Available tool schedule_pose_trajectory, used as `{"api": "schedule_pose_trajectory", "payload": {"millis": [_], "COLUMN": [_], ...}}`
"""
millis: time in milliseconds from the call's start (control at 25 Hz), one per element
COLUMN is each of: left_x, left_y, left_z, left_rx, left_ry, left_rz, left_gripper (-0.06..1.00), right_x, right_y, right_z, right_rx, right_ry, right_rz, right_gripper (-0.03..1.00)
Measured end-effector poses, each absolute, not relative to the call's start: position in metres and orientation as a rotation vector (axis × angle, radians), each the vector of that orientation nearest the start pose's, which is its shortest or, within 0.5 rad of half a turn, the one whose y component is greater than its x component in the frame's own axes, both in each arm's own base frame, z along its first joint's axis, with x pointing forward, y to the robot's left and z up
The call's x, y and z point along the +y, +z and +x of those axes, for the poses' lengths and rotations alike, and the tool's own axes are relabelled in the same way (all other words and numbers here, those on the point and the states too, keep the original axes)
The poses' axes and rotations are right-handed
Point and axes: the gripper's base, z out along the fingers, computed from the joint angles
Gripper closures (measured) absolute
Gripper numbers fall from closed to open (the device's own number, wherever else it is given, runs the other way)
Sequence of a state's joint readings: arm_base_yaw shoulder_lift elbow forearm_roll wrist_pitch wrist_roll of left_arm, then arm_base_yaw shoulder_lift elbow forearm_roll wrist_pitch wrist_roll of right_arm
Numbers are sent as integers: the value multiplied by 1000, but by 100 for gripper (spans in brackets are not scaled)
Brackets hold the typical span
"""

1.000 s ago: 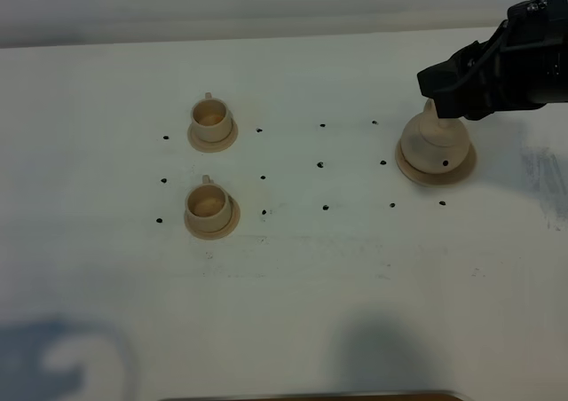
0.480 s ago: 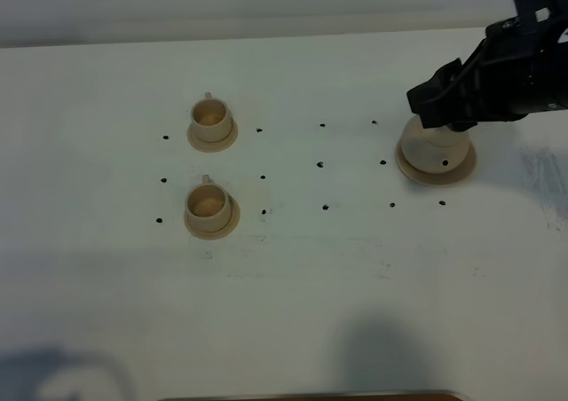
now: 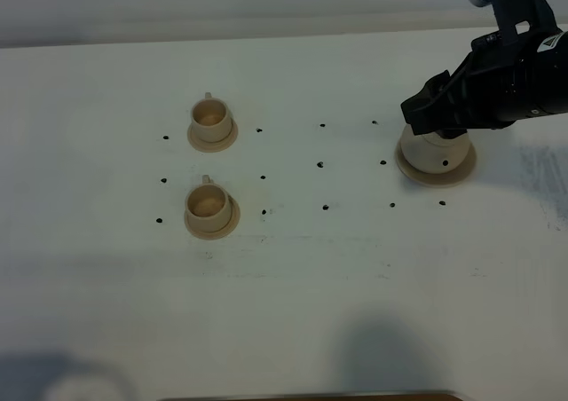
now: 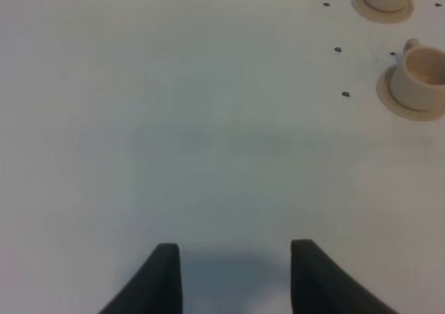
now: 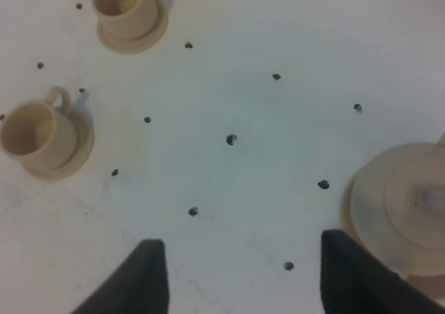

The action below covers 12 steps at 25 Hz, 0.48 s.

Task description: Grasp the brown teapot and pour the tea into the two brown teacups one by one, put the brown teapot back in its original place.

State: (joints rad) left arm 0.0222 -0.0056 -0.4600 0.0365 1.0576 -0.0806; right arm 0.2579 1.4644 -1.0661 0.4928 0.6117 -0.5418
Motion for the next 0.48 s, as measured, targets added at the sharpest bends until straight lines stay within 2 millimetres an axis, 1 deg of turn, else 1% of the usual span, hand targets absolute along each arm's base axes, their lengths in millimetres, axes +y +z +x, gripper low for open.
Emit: {"api": "schedule_pose_trajectory", "payload": {"millis": [480], "left_x": [3], "left_y": [266], "left_z": [-1], "left_rx": [2072], "left_ry": [8], "left_rz": [-108], "left_gripper": [51], "right_x": [103], "right_y": [286], "right_z": [294], "right_rx": [2355], "right_ry": [393], "right_rz": [-585], "right_gripper": [50]}}
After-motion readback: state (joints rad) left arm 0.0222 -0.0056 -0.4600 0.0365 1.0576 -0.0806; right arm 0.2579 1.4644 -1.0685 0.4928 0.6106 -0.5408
